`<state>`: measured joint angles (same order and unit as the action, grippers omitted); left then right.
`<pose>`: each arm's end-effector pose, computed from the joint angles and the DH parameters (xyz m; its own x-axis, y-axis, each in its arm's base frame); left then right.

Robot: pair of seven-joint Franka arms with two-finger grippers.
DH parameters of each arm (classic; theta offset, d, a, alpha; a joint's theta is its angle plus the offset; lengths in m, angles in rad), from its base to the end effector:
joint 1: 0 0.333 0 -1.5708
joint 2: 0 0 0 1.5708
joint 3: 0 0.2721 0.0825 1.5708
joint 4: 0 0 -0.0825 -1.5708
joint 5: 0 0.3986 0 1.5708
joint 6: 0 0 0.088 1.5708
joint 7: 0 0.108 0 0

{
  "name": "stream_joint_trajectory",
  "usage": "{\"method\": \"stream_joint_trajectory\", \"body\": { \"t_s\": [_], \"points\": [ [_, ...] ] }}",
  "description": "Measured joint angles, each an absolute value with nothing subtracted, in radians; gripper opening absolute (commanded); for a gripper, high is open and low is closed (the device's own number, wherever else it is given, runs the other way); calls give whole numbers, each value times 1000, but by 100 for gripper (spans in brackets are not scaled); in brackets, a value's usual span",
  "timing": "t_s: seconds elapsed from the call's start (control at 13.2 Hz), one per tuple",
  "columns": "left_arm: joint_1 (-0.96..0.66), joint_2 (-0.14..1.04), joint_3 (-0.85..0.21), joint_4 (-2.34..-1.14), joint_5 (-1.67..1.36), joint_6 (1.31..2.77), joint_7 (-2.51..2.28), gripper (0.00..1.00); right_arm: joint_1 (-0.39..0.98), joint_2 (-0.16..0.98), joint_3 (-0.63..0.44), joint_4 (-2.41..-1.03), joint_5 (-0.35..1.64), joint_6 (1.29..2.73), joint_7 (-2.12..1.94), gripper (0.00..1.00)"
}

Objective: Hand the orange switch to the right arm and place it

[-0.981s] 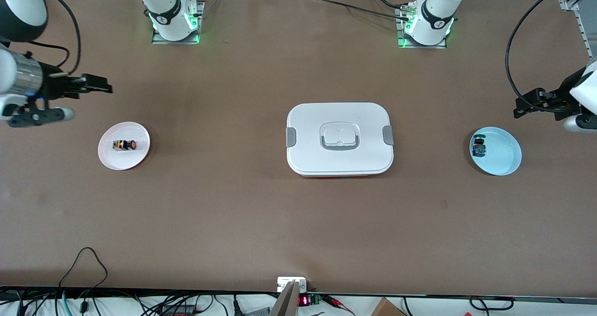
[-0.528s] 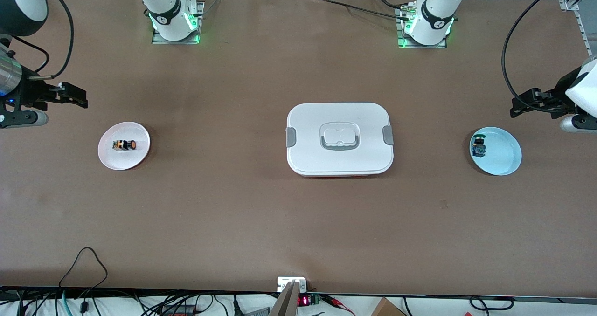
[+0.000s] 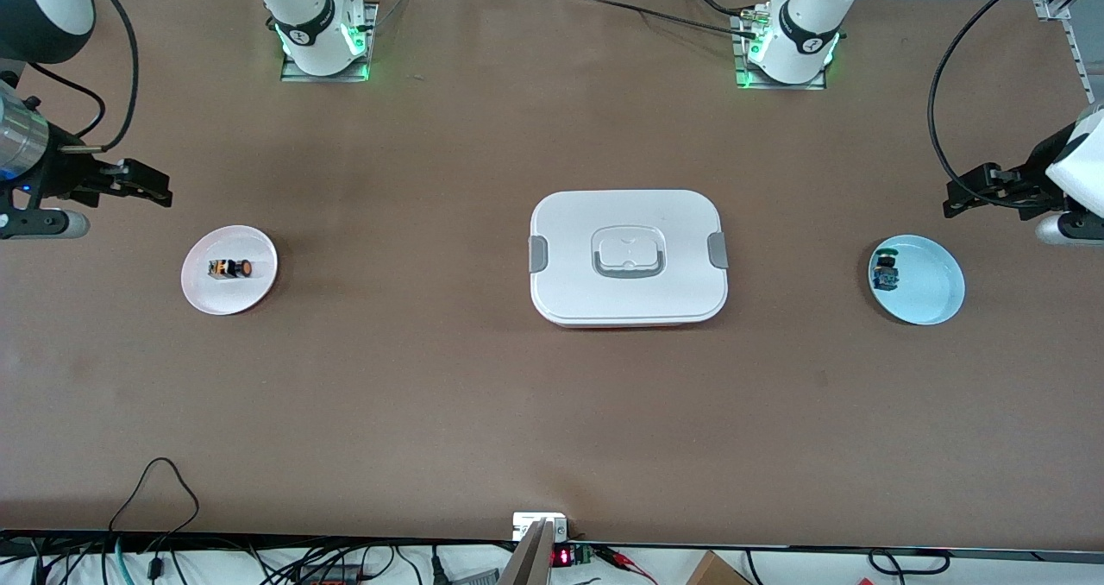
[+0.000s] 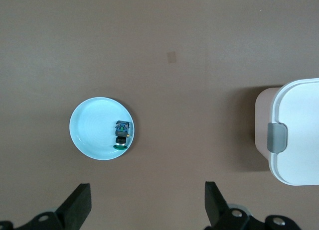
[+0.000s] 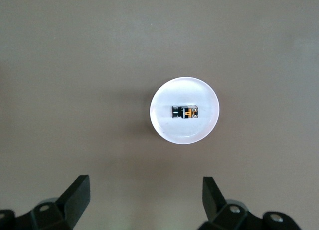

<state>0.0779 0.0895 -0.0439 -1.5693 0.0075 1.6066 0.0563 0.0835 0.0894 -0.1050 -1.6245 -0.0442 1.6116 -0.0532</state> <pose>0.5926 0.0218 0.5314 0.9984 -0.0226 -0.0522 -0.0227 -0.9997 -0.0006 0.5890 -0.0154 0.5055 0.9940 0.0330 -0.1044 0.0381 -0.9981 0.0476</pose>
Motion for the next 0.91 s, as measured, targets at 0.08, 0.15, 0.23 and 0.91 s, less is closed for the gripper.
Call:
{"method": "stream_joint_trajectory", "body": {
  "t_s": [0.08,0.15,0.23,0.91],
  "points": [
    [78,89,-44,-1569,8,1607,56,100,79,89,-105,-1625,-44,1612,-54,100],
    [78,89,-44,-1569,8,1607,56,100,77,89,-106,-1626,-44,1612,-54,100],
    [78,89,-44,-1569,8,1607,56,100,77,86,-106,-1632,-44,1617,-54,100],
    [78,89,-44,-1568,8,1607,54,100,82,-3,-98,-1756,-35,1711,-3,100]
  ]
}}
